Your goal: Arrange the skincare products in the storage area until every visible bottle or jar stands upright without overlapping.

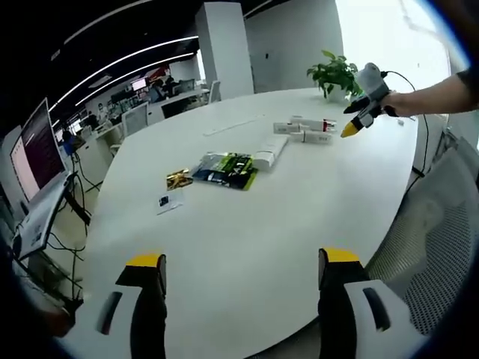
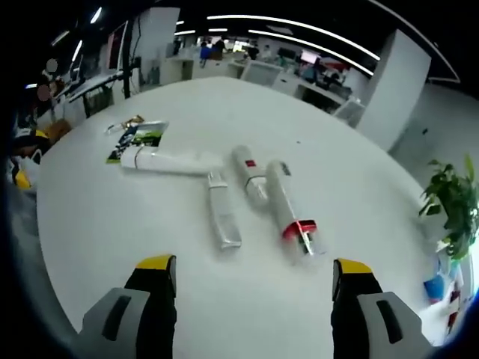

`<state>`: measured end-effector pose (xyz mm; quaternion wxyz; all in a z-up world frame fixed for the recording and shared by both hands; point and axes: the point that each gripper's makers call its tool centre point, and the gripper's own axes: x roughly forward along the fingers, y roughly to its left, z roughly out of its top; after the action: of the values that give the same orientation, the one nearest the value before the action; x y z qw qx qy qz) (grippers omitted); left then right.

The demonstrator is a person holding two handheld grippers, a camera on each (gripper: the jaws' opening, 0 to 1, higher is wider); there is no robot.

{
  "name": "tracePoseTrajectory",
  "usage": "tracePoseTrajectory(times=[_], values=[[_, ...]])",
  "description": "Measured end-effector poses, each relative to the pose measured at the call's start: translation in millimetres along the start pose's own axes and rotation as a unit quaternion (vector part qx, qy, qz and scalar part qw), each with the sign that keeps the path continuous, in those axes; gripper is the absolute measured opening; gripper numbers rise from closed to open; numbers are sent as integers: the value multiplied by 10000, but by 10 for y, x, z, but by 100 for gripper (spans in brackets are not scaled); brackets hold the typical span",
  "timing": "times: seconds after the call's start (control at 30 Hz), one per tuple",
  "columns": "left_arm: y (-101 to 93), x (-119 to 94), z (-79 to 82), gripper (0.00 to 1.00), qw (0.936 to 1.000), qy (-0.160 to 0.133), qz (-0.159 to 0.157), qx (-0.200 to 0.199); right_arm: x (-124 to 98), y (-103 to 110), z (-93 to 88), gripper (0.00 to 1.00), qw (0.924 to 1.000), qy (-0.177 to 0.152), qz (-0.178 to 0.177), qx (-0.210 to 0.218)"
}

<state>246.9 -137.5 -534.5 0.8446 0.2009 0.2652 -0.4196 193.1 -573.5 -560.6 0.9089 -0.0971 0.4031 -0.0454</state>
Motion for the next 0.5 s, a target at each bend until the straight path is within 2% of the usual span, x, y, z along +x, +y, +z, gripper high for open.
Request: tracePoseTrajectory(times=[0.27, 0.5], values=[[19, 14, -32, 76, 10000, 65, 24, -36, 130, -237, 47, 88, 9999, 60, -24, -94], [57, 11, -47, 74, 9999, 60, 98, -74, 314, -422, 29, 85, 9994, 267, -12, -202]])
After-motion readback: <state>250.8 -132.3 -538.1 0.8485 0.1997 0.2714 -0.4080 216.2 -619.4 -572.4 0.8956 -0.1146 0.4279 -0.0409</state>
